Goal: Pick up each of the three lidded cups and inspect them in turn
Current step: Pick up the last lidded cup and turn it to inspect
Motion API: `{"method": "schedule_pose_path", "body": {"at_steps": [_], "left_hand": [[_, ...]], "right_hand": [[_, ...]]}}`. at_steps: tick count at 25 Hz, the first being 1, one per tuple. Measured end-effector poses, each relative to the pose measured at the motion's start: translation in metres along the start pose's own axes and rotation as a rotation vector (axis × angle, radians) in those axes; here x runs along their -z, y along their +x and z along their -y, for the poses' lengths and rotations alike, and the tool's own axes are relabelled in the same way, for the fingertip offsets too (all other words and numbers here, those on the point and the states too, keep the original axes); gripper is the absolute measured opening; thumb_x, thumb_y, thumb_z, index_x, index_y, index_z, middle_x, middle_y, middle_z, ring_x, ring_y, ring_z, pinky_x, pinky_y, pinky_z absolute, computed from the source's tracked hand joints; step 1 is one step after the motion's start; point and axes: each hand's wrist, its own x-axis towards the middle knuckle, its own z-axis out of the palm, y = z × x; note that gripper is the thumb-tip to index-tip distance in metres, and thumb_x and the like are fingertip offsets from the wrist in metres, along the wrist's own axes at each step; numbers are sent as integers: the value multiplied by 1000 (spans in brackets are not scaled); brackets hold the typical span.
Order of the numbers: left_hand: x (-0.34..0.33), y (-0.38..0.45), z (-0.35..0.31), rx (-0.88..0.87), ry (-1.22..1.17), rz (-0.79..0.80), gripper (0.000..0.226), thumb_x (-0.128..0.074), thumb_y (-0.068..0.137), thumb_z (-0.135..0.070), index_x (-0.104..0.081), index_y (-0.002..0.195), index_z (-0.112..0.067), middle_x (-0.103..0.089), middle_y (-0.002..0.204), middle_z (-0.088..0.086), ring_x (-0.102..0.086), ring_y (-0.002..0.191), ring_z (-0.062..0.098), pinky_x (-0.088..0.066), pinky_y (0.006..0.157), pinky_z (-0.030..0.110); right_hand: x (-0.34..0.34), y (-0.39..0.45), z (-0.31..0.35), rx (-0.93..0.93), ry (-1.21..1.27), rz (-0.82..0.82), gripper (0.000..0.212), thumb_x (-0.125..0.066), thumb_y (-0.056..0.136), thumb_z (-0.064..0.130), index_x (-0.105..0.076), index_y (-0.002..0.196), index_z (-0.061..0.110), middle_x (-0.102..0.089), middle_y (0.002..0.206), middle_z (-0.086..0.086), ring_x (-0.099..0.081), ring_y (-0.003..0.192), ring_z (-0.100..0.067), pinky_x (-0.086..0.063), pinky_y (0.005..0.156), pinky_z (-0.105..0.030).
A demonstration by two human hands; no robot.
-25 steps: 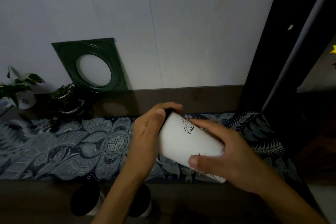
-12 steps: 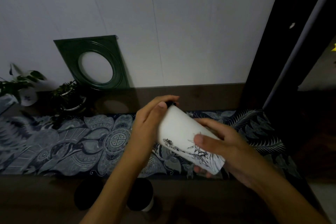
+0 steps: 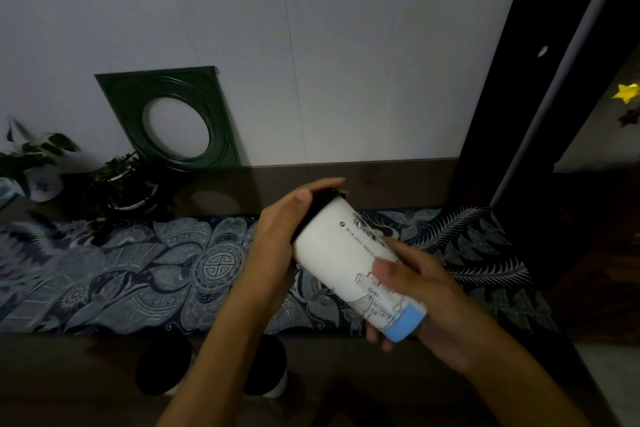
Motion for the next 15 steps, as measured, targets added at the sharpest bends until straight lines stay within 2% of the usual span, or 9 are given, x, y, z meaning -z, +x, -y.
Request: {"method": "schedule_pose_path", "body": {"at_steps": [2, 4, 5, 6, 8, 9, 11, 13, 15], "left_hand": [[-2, -2, 2, -3, -19, -23, 44, -43, 95, -34, -72, 118, -11, -76, 116, 11, -70, 108, 30, -56, 91, 41], [-5, -3, 3, 1, 0, -67, 40, -45, 93, -33, -75, 112, -14, -77, 111, 9, -72, 103, 27, -58, 87, 37], [-7, -3, 3, 6, 22, -89, 38, -46, 92, -34, -77, 108, -17, -78, 108, 7, -73, 99, 24, -59, 83, 34], [-8, -3, 4, 12, 49, -114, 36, -48, 92, -34, -78, 105, -20, -79, 106, 4, -73, 97, 21, -58, 80, 31], [-11, -3, 5, 27, 78, -151, 31, -51, 94, -32, -79, 102, -23, -80, 104, -1, -73, 97, 16, -56, 79, 28], [-11, -4, 4, 29, 87, -145, 30, -51, 95, -33, -79, 102, -26, -80, 104, -4, -73, 98, 13, -55, 80, 27], [-11, -7, 3, 24, 100, -83, 33, -48, 94, -38, -78, 106, -32, -79, 108, -7, -72, 102, 11, -56, 83, 26], [-7, -11, -1, 15, 77, -15, 40, -44, 95, -40, -74, 118, -27, -77, 117, -2, -70, 110, 16, -56, 92, 33], [-3, -14, -4, 16, 10, 24, 45, -42, 96, -39, -70, 125, -19, -75, 122, 4, -69, 114, 21, -55, 97, 38]], "right_hand": [[-2, -4, -2, -32, 44, 29, 36, -77, 69, 41, -72, 103, 33, -75, 89, -14, -67, 53, -28, -53, 46, -32], [-4, -6, -4, -1, -50, -56, 38, -75, 70, 45, -67, 108, 43, -74, 103, -9, -72, 65, -25, -56, 51, -34], [-4, -7, -4, 47, -243, -124, 51, -74, 68, 51, -59, 117, 50, -70, 115, -1, -73, 78, -19, -59, 60, -33], [-5, -9, -4, 98, -552, -191, 67, -72, 66, 58, -44, 128, 56, -60, 127, 11, -69, 92, -10, -59, 71, -32], [-8, -12, -8, 195, -1166, -287, 88, -64, 67, 68, -12, 137, 59, -37, 128, 29, -51, 105, 0, -53, 88, -32], [-10, -13, -11, 249, -1279, -307, 91, -61, 67, 70, -4, 137, 58, -35, 128, 29, -47, 106, 1, -51, 91, -33], [-13, -17, -13, 300, -1188, -307, 94, -61, 64, 70, -9, 141, 55, -45, 134, 23, -54, 104, -2, -55, 86, -34], [-12, -18, -12, 210, -708, -235, 85, -71, 61, 60, -35, 137, 54, -61, 126, 13, -68, 95, -11, -61, 74, -34], [-11, -19, -9, 100, -188, -124, 57, -78, 63, 44, -60, 117, 49, -74, 108, -3, -74, 75, -22, -60, 58, -34]]}}
